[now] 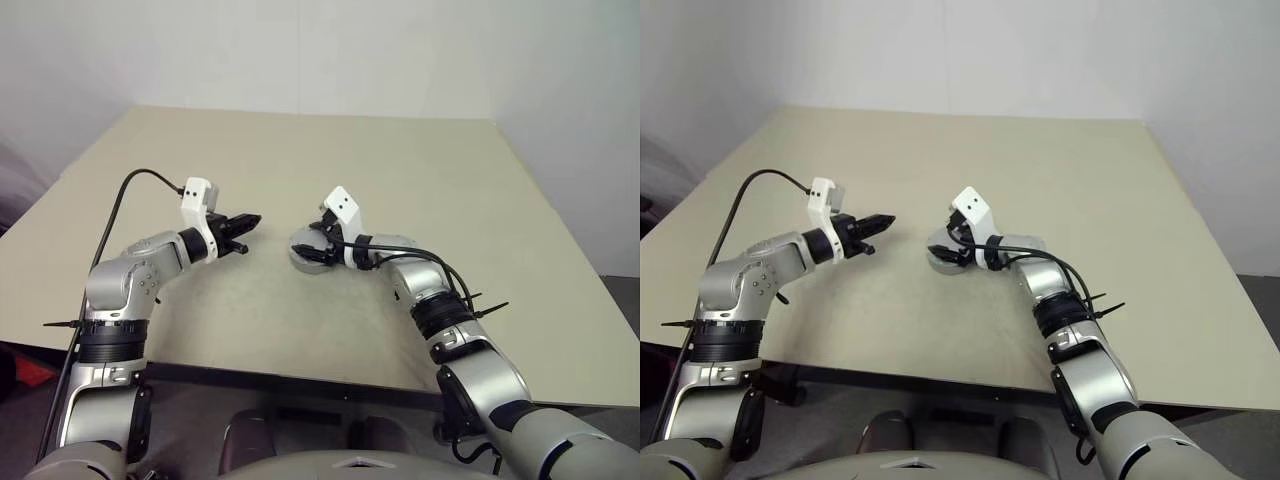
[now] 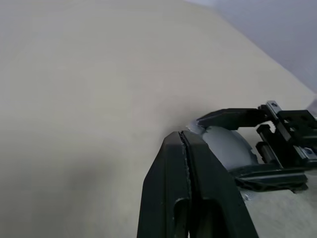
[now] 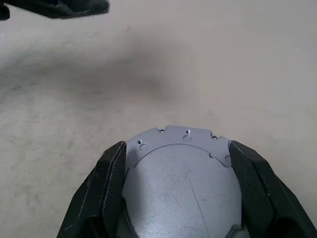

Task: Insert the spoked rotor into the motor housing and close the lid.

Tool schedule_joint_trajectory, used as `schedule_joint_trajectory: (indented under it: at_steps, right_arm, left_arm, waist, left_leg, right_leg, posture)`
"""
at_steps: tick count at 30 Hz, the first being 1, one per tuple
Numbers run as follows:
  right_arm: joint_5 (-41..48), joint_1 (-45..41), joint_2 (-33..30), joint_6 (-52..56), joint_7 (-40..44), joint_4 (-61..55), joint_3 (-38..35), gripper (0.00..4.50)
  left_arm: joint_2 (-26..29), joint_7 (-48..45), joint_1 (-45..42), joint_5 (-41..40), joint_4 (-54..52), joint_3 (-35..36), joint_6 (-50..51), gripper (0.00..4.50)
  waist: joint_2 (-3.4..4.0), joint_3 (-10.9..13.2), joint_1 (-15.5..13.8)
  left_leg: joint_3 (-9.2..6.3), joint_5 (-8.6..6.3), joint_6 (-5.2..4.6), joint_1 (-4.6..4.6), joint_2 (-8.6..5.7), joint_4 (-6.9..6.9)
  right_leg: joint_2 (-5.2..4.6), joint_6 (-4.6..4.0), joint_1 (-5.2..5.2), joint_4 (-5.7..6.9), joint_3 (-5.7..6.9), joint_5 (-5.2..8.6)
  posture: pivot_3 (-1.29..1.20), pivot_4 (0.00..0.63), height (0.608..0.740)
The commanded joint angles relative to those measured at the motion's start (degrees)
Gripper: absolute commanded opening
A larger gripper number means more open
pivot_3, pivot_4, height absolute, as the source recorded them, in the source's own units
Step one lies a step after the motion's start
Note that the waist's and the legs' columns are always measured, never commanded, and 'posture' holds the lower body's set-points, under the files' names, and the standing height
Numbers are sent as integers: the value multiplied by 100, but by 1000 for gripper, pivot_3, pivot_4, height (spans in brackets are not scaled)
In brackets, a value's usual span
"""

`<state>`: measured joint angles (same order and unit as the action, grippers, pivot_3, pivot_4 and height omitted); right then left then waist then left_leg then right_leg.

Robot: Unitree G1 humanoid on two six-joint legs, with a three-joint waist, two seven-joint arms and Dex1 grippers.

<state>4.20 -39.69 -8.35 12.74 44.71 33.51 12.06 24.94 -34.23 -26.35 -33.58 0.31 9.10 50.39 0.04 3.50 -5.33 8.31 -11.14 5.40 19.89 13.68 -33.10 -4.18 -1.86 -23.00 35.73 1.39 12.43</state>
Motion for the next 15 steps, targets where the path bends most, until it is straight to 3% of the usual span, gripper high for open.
schedule_joint_trajectory:
  at_steps: [1, 15]
  right_arm:
    - [-168, 2, -56, 24, -5, 192, 86, 3178]
    - [-398, 55, -75, -308, -182, 848, 220, 3178]
  left_arm:
    - [61, 8, -36, -140, -253, 139, 54, 0]
    - [104, 34, -20, -207, -284, 217, 134, 0]
  waist:
    - [0, 0, 1]
    - [-1, -7, 0]
  left_leg:
    - [0, 1, 0, -1, 0, 0]
    - [1, -1, -5, -37, 0, 0]
  right_leg:
    - [0, 0, 1, 0, 0, 0]
    - [-2, 0, 42, 1, 1, 0]
  posture:
    - [0, 0, 740]
    - [0, 0, 740]
